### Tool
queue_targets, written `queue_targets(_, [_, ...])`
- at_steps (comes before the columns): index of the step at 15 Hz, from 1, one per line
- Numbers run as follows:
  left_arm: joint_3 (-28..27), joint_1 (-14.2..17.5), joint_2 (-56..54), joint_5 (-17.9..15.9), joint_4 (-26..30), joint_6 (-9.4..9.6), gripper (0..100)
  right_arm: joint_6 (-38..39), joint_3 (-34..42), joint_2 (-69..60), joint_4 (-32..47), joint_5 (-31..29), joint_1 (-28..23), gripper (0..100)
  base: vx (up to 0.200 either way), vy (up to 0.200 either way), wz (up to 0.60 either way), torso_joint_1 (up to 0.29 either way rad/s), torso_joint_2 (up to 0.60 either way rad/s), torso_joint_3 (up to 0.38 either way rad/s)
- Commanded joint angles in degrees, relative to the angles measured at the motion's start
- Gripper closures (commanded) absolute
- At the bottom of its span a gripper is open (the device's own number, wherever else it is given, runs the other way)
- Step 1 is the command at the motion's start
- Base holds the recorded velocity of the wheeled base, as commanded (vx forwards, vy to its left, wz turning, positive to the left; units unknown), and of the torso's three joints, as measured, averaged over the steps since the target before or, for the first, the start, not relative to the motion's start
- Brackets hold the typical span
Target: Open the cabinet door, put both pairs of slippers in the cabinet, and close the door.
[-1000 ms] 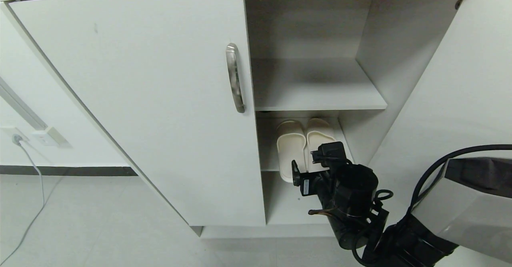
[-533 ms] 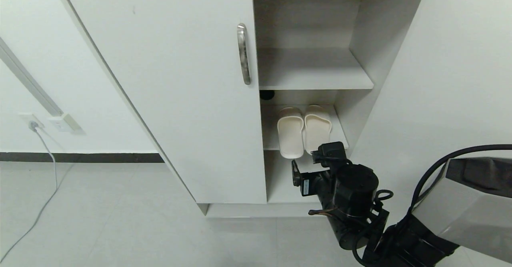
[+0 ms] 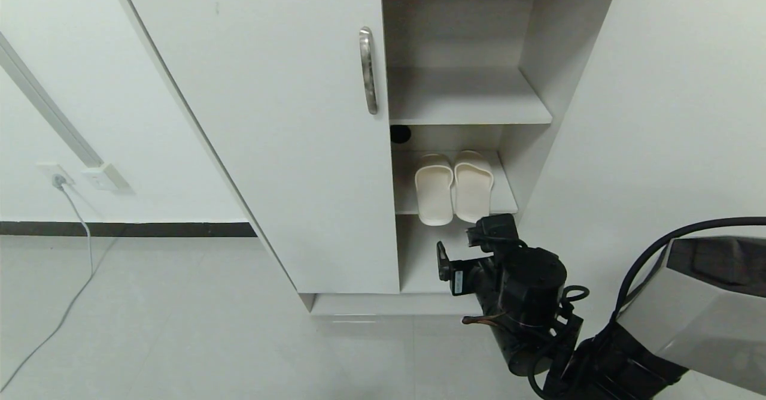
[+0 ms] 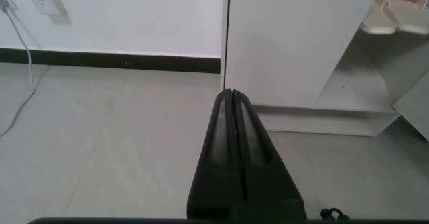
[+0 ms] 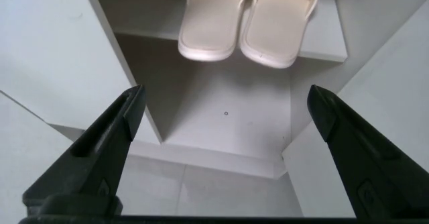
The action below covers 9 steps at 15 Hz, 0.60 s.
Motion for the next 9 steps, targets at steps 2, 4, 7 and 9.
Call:
queue_targets(2, [0.0, 0.0, 0.07, 0.02, 0.0, -0.02, 100, -0.02, 0.07, -0.02, -0.1, 0.01, 0.02, 0, 0.0, 0.0, 0.0, 0.0, 0.0, 0.0])
queue_targets(4, [0.0, 0.0, 0.07, 0.02, 0.0, -0.02, 100, -0.02, 0.07, -0.11, -0.54, -0.07, 0.02, 0, 0.0, 0.0, 0.0, 0.0, 0.0, 0.0])
queue_targets(7, [0.0, 0.0, 0.07, 0.02, 0.0, -0.02, 100, -0.19, 0.6, -0.11, -0.98, -0.07, 0.02, 0, 0.0, 0.0, 0.0, 0.0, 0.0, 0.0])
queue_targets(9, [0.0, 0.0, 0.07, 0.02, 0.0, -0.02, 100, -0.37, 0.68, -0.11, -1.34, -0.07, 0.02, 0, 0.0, 0.0, 0.0, 0.004, 0.0, 0.07])
